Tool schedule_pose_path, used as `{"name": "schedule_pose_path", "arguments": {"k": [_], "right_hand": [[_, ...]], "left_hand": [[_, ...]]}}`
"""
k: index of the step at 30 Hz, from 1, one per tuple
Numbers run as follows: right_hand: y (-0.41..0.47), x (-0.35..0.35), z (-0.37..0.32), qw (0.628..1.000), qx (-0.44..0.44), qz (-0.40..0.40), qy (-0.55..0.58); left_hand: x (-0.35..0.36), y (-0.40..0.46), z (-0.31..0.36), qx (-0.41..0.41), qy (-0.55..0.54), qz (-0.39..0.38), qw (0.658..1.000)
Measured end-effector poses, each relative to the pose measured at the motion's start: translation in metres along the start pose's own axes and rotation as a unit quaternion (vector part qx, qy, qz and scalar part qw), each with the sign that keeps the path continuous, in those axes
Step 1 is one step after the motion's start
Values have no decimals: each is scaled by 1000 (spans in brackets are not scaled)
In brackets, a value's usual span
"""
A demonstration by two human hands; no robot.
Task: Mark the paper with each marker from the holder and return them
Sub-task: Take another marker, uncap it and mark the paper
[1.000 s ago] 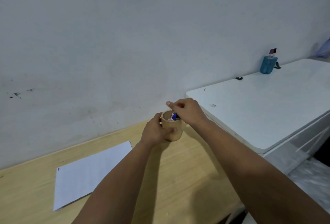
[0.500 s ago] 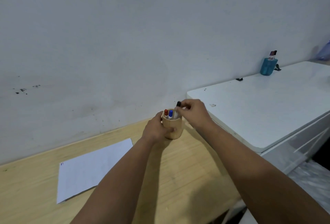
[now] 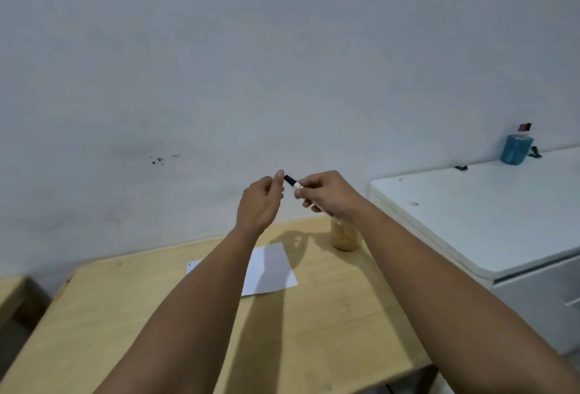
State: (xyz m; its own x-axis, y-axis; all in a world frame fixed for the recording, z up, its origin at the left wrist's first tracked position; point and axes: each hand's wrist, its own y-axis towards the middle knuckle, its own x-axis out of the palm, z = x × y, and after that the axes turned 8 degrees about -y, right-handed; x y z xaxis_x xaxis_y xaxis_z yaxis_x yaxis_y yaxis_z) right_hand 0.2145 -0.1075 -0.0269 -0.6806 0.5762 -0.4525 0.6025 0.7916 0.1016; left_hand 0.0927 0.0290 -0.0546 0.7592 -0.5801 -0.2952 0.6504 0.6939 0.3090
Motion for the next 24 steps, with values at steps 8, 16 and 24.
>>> {"name": "schedule_pose_path", "arguments": {"k": [8, 16, 24], "right_hand": [[5, 110, -39, 988, -67, -128, -48], [44, 151, -11, 972, -103, -72, -200], [50, 170, 29, 996, 50, -37, 71]], "left_hand": [[-104, -15, -30, -8, 32, 66, 997], [-205, -16, -119, -63, 188, 190, 961], [-211, -63, -213, -74, 537, -14, 840]]}}
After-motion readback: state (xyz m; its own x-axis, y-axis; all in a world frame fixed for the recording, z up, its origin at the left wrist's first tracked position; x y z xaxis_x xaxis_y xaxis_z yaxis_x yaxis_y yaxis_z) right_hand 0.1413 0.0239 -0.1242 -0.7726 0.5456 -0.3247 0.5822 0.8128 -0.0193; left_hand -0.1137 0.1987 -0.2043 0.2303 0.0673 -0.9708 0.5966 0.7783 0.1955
